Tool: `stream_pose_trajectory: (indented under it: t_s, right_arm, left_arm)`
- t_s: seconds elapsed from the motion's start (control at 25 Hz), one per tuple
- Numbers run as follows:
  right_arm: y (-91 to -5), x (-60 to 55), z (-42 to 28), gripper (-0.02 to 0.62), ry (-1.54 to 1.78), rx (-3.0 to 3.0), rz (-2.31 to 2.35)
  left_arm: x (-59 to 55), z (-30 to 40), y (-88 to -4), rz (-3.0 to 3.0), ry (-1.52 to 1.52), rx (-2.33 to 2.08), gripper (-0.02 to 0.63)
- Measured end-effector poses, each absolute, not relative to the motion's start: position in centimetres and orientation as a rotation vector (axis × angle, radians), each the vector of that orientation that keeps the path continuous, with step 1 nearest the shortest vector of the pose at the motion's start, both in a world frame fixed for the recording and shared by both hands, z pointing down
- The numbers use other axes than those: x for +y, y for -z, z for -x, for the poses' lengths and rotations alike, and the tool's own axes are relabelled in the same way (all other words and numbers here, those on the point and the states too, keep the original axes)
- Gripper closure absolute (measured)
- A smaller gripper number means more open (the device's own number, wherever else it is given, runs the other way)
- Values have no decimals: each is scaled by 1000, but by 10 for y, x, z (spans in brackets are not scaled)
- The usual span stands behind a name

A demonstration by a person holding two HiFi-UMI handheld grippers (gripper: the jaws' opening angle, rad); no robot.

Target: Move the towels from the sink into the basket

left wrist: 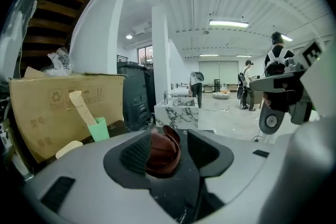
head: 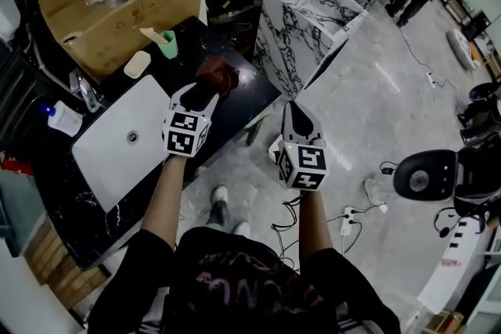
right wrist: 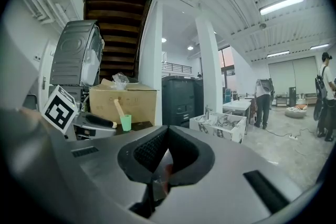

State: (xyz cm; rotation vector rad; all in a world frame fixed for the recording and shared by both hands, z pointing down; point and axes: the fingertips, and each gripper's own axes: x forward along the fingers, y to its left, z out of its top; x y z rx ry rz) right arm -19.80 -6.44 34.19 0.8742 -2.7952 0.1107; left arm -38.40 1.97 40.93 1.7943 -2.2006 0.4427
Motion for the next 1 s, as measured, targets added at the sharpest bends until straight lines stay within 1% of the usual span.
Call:
stream_pose_trajectory:
  t_s: [0.16,0.4,0.8,0.84,0.92,1.0]
  right_arm:
    - [-345,-74,195,580,-103,-2766,-891]
    - [-350,-89,189,580,-121,-2729,-928]
    - [-361,-105,184,580,-137,-2685,-971]
    - [-362,-106,184,580,-138,-2684,-974]
    - [-362,-107,185,580,-139,-2683,-978]
    - [-363,-108,185,580,-143,-2681,-983]
  left_arm:
    - [-2,396,-418,-1795,-447,-2180,385]
    - [-30,414,-444,-1762,-497,-2115,347]
    - [-51,431,-478,-1699,-541,-2032,342]
    - [-51,430,-480,-1703,-557,-2027,347]
    - [-52,430,-481,-1710,-582,-2026,417]
    - [-53,430,-484,-1706,-575,-2019,454]
